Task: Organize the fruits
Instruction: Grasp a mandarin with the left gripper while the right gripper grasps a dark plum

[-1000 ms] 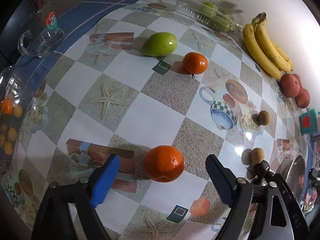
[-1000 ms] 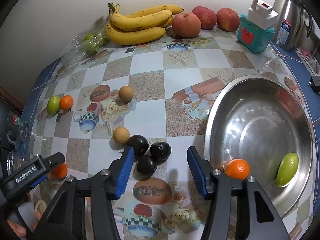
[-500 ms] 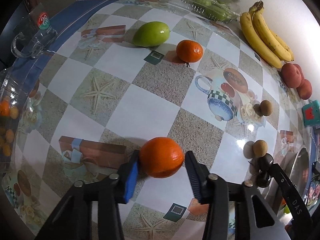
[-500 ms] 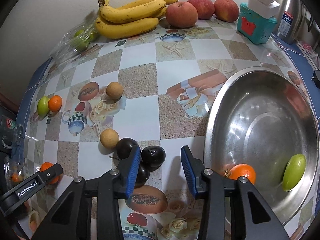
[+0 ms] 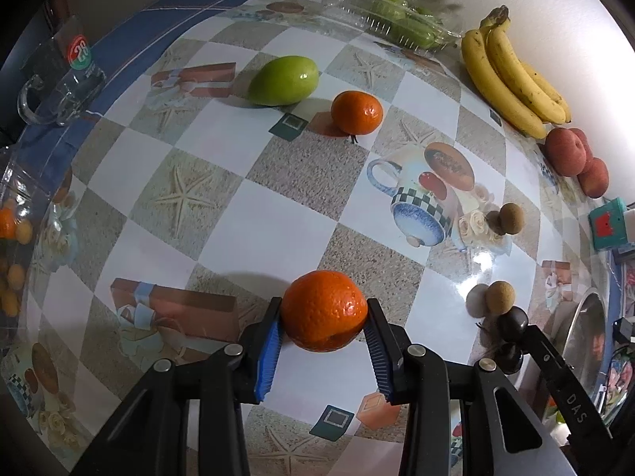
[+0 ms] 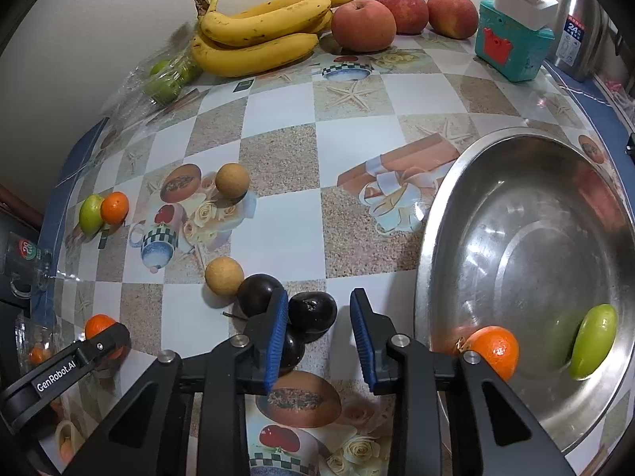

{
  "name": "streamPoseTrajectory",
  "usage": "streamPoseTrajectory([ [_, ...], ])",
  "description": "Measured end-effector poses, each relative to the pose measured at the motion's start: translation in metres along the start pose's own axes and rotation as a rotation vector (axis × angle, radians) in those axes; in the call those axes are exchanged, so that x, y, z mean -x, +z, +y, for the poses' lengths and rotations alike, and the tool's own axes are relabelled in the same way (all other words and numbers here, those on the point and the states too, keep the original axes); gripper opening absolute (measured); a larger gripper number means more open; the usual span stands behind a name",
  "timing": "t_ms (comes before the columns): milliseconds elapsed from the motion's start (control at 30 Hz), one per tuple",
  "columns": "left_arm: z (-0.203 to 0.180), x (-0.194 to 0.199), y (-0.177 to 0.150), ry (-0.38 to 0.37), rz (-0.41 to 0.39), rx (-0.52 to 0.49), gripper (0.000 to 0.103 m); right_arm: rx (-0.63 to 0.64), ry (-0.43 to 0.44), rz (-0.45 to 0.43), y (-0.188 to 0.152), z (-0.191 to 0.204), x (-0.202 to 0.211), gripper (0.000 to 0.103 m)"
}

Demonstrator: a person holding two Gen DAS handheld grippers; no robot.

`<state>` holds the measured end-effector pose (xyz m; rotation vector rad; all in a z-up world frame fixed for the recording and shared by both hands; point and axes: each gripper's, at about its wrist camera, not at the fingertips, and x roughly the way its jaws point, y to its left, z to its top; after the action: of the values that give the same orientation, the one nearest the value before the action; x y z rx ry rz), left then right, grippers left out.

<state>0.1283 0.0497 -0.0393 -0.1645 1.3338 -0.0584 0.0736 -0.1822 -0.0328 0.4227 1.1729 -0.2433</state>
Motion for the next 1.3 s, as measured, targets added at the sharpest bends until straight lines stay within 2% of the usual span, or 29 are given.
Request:
streamPoseTrajectory([
  [600,-0.004,0.007,0.001,-0.010,-0.015,-0.005,0.042,-0.022,0.043,0.016,-0.003,-0.003,0.001,0.026],
  [1300,-0.007,0.013,0.003,-0.016,-0.032,-0.010,0.042,-0.055,0.093,-0.026,0.000,-0.007,0.023,0.025],
])
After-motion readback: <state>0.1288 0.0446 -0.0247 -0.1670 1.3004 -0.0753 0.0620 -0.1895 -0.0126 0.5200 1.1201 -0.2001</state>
